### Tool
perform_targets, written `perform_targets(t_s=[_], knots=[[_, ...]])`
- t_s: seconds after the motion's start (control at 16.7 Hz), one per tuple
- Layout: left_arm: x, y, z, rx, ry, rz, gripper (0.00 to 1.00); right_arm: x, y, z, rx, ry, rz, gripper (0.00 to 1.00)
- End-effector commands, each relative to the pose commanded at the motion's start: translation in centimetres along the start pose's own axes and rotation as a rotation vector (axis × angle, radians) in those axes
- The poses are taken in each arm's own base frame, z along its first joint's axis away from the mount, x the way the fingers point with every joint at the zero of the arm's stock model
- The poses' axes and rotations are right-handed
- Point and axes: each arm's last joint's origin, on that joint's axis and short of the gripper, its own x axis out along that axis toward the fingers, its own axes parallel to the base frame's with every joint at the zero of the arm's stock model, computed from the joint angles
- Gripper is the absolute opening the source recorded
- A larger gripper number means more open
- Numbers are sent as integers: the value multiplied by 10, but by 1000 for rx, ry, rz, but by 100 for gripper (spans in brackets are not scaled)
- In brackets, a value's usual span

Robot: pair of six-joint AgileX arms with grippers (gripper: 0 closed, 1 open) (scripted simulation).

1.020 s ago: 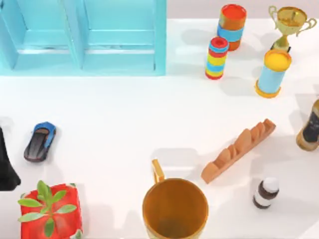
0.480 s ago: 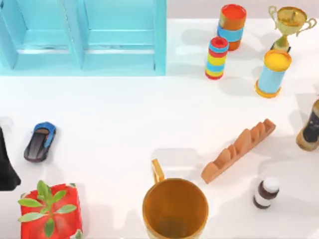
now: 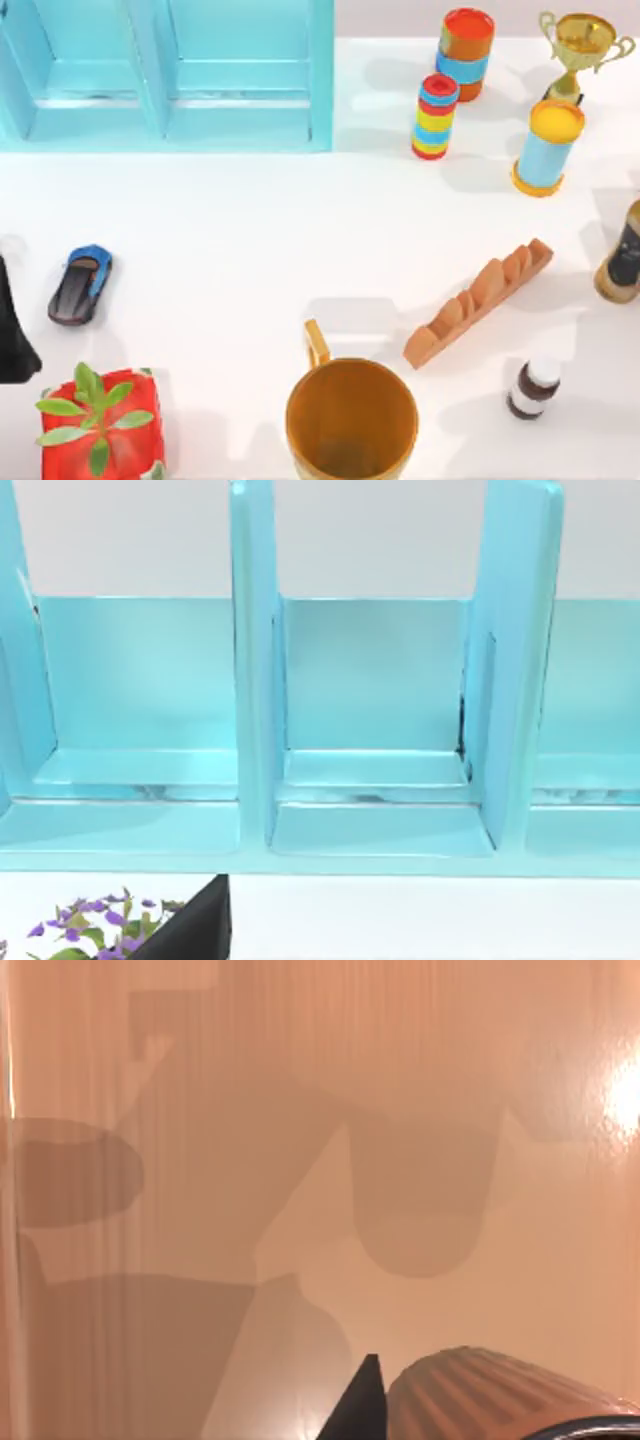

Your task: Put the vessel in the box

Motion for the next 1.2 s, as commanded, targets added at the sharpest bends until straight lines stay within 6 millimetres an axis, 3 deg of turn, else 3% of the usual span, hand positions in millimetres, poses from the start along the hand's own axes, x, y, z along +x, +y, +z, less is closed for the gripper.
perform_targets(t_s=[0.12, 0.9, 1.2], knots=[[0, 0, 0, 0, 0, 0, 100, 0, 0, 0, 0, 0, 0, 0], [0, 0, 0, 0, 0, 0, 100, 0, 0, 0, 0, 0, 0, 98], [0, 0, 0, 0, 0, 0, 100, 0, 0, 0, 0, 0, 0, 100]])
